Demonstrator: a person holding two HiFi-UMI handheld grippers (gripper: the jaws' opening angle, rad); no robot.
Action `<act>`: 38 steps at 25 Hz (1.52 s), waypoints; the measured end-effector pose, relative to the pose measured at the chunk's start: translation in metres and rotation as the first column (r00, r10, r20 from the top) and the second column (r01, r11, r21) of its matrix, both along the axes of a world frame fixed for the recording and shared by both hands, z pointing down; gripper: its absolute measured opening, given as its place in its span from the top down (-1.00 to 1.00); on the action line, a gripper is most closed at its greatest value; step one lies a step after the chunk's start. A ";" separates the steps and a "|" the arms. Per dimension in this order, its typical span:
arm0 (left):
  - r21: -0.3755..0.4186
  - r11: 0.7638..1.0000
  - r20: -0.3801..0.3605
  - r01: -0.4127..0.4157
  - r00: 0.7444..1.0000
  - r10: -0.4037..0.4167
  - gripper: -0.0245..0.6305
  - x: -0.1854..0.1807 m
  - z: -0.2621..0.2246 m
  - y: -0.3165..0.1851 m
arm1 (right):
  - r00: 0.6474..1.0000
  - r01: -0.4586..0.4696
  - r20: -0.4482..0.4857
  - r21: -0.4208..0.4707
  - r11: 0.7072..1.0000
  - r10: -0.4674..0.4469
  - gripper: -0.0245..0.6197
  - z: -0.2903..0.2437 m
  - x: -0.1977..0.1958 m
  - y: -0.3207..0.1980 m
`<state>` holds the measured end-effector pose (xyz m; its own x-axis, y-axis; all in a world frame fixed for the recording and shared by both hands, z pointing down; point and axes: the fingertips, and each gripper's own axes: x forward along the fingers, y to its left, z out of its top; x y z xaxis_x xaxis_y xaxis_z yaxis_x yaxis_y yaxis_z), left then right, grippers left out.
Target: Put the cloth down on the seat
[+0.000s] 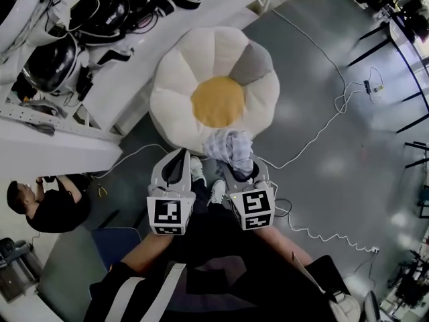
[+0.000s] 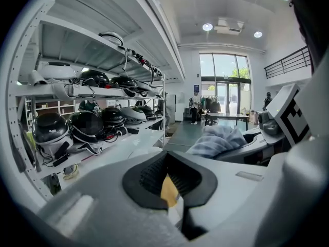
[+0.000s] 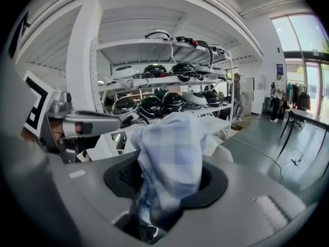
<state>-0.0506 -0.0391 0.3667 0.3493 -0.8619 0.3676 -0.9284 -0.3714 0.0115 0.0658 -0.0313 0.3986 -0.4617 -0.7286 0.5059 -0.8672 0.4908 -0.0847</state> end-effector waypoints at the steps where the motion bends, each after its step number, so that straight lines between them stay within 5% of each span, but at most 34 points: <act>1: -0.004 1.000 -0.001 -0.003 1.000 0.003 0.93 0.000 0.003 -0.004 | 1.000 0.000 -0.003 -0.005 1.000 0.000 0.31 0.003 -0.001 -0.004; 38: -0.169 0.986 0.025 0.001 1.000 0.003 0.93 -0.033 0.148 -0.184 | 0.988 -0.106 -0.127 -0.150 0.983 0.087 0.30 0.137 -0.017 -0.185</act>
